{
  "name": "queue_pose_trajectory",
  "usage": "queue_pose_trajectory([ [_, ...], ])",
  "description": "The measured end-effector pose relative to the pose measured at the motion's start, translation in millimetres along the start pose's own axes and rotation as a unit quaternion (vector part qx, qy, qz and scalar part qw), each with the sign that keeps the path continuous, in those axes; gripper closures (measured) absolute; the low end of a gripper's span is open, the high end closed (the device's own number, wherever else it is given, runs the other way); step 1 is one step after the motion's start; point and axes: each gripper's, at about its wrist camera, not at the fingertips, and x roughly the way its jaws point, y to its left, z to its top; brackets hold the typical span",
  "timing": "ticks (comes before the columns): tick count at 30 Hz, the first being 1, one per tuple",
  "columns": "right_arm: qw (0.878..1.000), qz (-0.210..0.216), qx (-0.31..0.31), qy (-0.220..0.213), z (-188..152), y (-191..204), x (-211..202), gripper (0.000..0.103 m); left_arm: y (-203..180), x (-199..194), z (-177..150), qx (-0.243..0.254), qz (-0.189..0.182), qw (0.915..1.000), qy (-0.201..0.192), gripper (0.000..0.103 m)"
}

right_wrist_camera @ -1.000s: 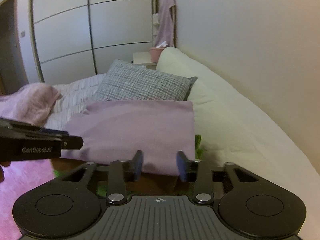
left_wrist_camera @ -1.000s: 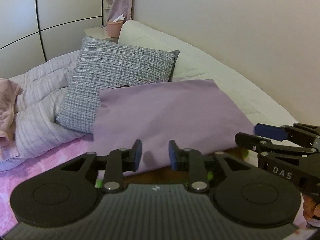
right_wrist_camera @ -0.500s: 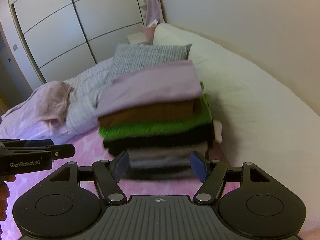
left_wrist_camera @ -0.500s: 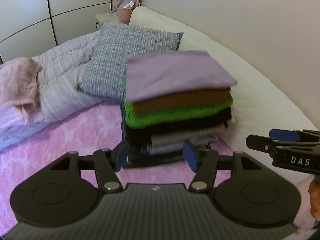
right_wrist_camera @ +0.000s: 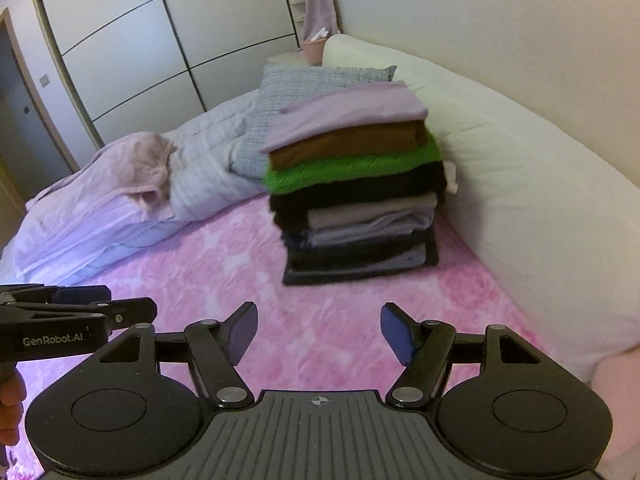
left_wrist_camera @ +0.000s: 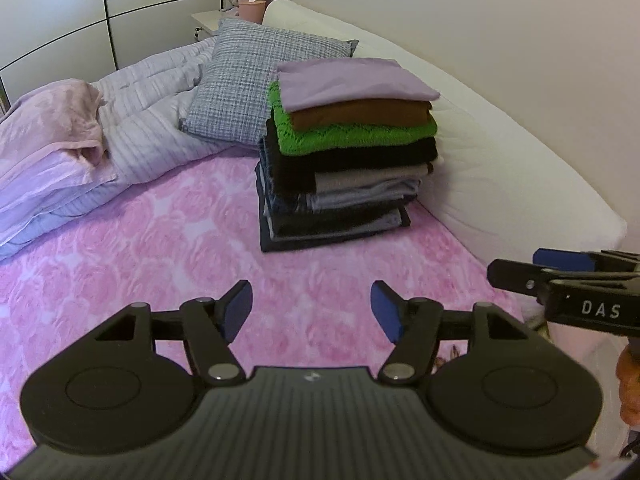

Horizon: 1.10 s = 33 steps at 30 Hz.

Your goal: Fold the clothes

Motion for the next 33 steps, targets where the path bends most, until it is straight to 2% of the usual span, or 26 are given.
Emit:
queue_pose_trajectory([
  [6, 1.000, -0.002, -0.003, -0.003, -42, 28, -35, 0.038, 0, -36, -38, 0.003, -0.007, 1.0000, 0.001, 0.041],
  [12, 1.000, -0.002, -0.004, -0.002, -62, 37, -56, 0.038, -3, -62, -59, -0.002, -0.012, 0.9999, -0.003, 0.041],
  [33, 1.000, 0.010, -0.020, -0.009, -58, 4, -78, 0.038, -47, -64, -56, -0.008, -0.007, 0.9998, -0.015, 0.038],
])
